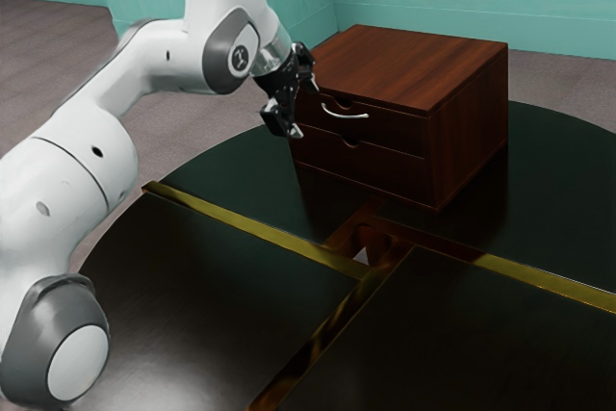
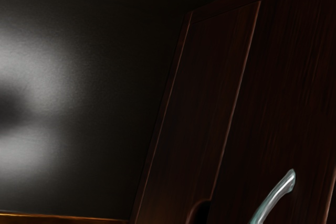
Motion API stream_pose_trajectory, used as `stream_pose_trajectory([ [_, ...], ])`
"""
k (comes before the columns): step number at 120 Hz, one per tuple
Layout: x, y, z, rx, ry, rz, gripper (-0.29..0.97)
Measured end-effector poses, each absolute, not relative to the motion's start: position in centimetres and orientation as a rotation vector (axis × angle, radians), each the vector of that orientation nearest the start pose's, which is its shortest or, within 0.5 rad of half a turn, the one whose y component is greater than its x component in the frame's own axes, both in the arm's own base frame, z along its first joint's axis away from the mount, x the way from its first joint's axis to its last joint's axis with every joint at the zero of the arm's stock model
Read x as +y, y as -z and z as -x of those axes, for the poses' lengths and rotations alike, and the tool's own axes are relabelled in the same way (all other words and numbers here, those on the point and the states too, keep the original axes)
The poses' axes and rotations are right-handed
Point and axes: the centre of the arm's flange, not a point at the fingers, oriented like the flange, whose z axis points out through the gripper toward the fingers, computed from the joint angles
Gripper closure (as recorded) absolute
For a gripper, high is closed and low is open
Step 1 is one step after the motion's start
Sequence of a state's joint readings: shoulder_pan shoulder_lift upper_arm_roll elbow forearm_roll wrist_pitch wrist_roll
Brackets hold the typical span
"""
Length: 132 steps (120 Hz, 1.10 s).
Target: Pull the drawer handle with one arm to open the drawer
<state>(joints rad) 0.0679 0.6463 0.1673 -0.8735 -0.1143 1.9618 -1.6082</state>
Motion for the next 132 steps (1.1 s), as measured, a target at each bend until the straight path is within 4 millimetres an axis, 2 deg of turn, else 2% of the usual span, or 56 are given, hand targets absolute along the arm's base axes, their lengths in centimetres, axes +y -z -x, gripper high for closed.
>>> stream_pose_trajectory([
  [40, 11.7, -57.7, -76.1, 2.199, -0.504, -1.68, 0.0],
  [55, 10.5, -57.1, -76.6, 2.187, -0.496, -1.686, 0.0],
  [84, 9.8, -55.8, -77.0, 2.2, -0.485, -1.687, 0.0],
  [93, 9.2, -55.7, -77.0, 2.202, -0.482, -1.695, 0.0],
  [115, 9.9, -54.8, -76.9, 2.238, -0.473, -1.687, 0.0],
  [132, 9.1, -54.2, -76.7, 2.247, -0.453, -1.699, 0.0],
])
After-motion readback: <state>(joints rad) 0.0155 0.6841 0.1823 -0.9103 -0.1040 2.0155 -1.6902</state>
